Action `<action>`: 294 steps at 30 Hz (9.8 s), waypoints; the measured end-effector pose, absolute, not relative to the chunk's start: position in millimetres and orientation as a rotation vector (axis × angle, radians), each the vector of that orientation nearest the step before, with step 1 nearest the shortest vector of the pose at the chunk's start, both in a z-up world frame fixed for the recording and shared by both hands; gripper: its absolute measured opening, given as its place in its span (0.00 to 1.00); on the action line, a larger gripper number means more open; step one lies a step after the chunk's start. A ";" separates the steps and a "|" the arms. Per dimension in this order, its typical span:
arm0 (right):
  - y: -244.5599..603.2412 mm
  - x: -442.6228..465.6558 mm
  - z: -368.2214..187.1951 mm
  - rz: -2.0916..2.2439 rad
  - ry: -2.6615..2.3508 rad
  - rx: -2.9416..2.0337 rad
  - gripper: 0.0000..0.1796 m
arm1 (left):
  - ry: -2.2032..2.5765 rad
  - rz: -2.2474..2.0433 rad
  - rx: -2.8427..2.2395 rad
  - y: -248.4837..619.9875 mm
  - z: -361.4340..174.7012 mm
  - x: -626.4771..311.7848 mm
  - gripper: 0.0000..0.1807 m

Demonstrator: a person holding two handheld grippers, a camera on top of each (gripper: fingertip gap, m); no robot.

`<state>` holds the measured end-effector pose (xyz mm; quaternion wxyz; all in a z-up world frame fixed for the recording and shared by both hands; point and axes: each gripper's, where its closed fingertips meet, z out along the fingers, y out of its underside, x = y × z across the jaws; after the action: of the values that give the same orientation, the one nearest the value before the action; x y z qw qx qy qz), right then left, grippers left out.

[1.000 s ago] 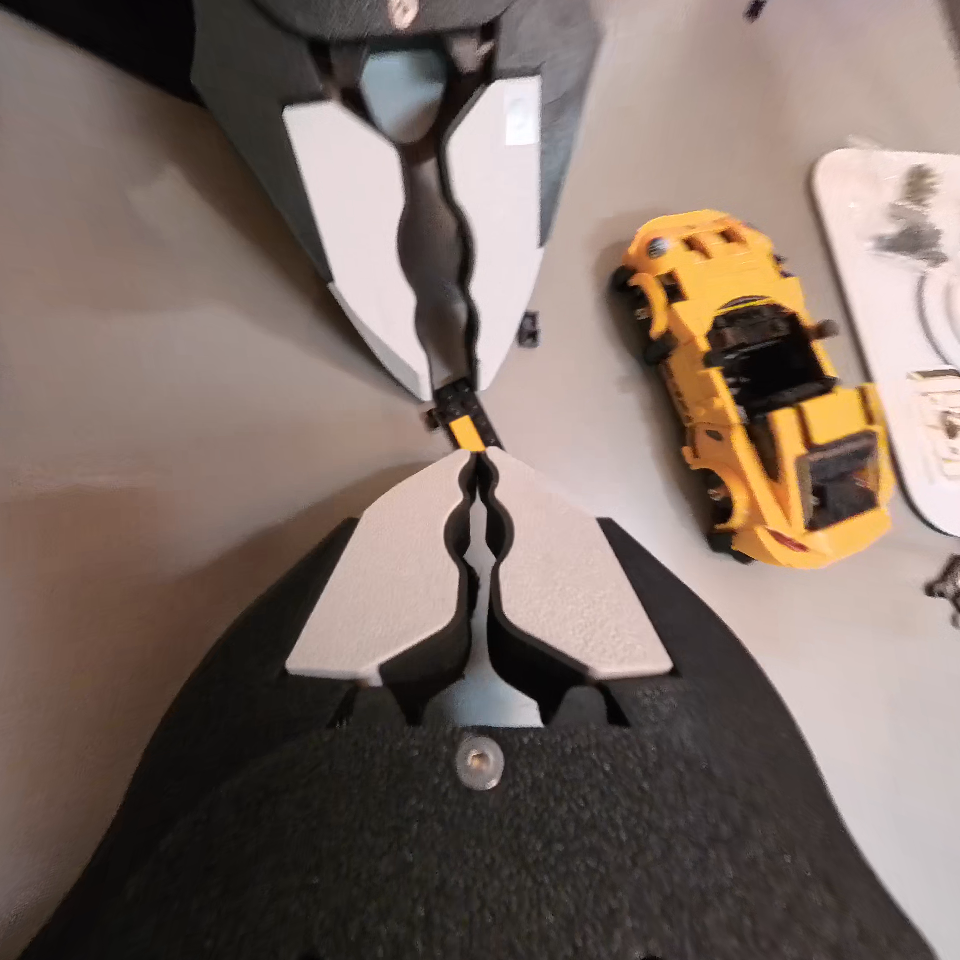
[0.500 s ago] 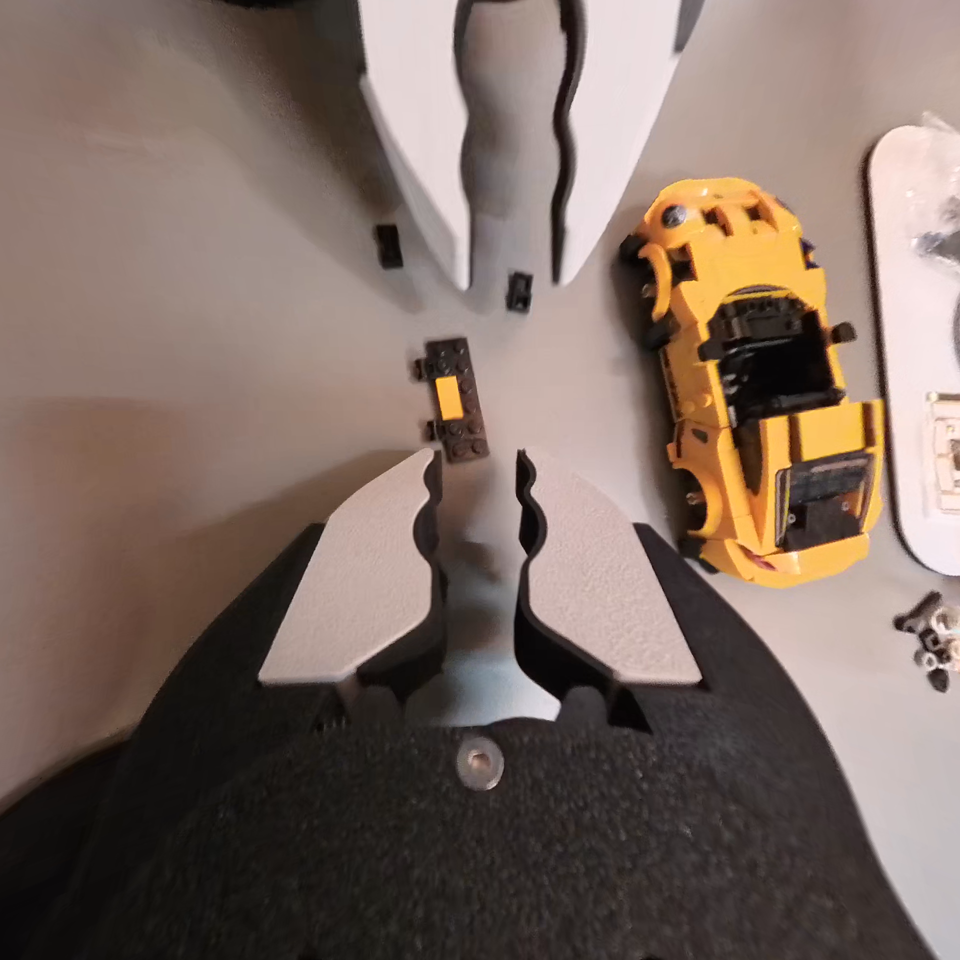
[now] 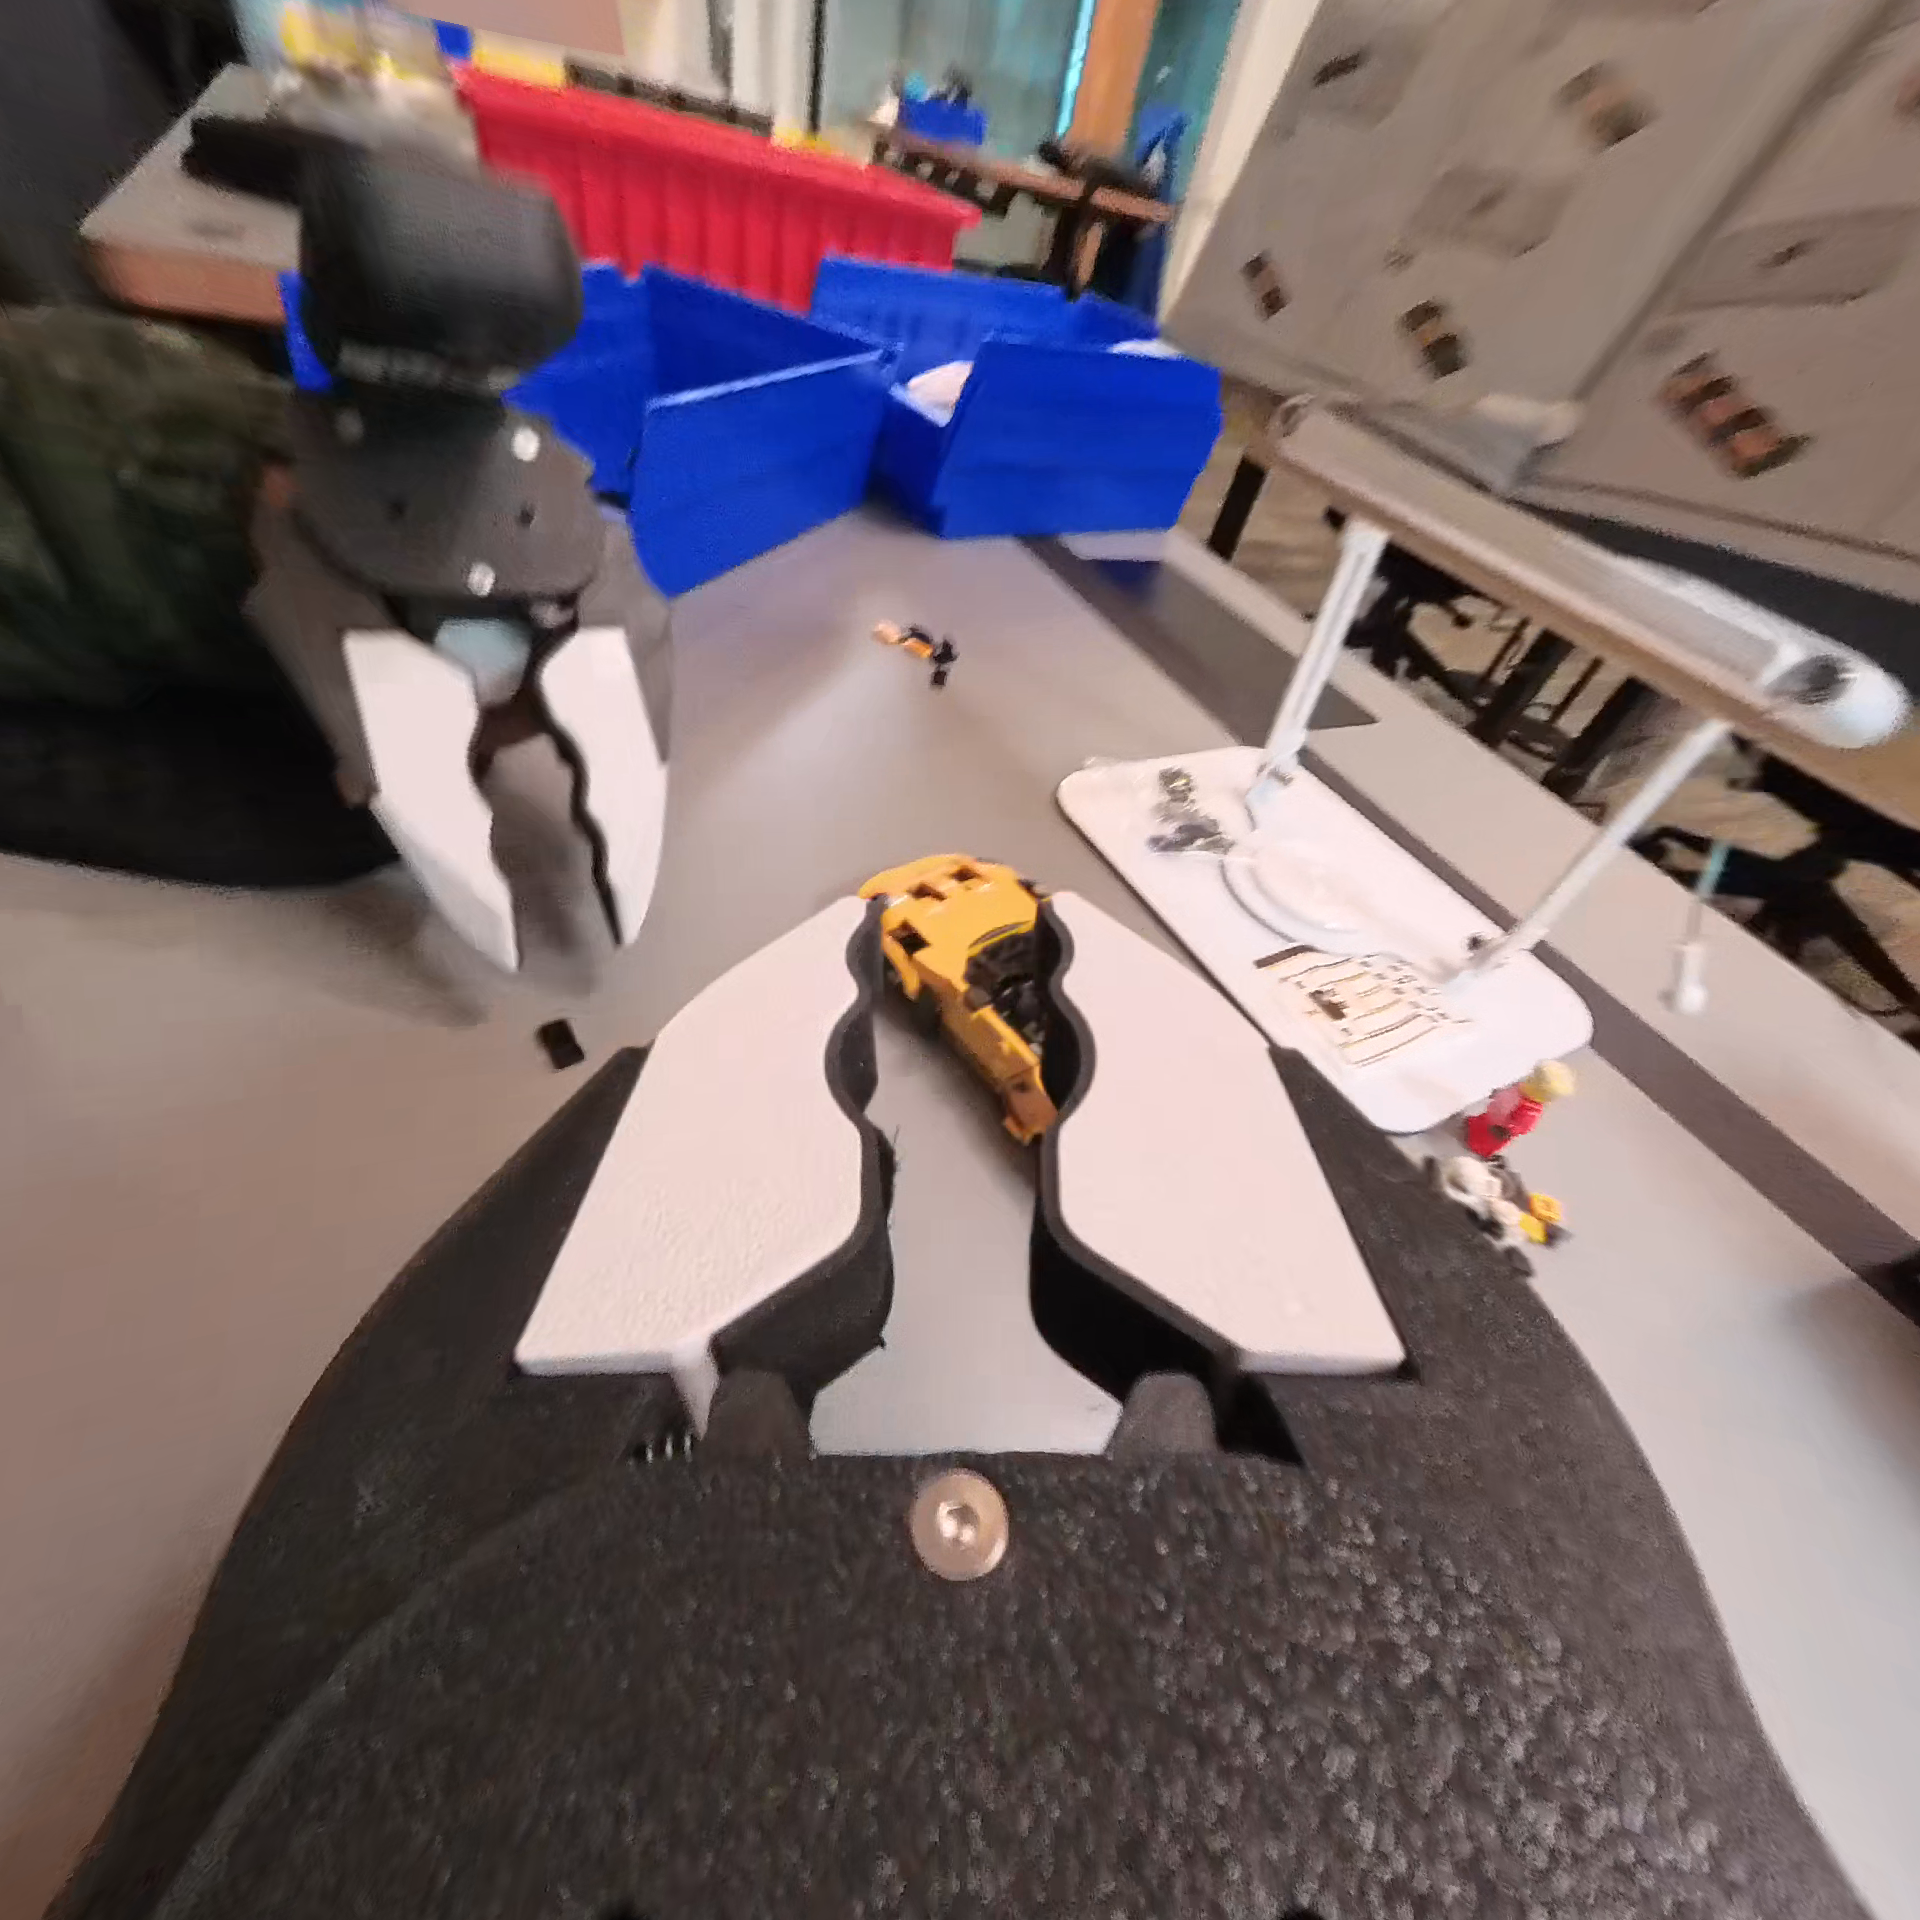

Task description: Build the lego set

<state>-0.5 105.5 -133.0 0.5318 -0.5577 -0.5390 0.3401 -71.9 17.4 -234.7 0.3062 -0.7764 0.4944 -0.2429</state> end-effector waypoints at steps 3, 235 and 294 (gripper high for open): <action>112.7 7.4 -124.1 0.799 -1.222 -1.323 0.15 | 1.354 -0.611 -2.084 16.0 -244.4 -64.3 0.13; 49.7 0.1 -246.7 -0.291 -2.594 -0.062 0.07 | 1.268 -0.578 -2.068 45.0 -255.9 -26.3 0.14; 57.9 7.8 -250.1 0.579 -1.647 -2.371 0.04 | 1.068 -0.536 -2.224 38.2 -254.0 -15.0 0.10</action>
<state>7.8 57.9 -250.1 0.0985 -0.8013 -0.5567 0.1958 -15.0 38.2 -254.0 0.3035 -0.8394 0.4030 -0.2025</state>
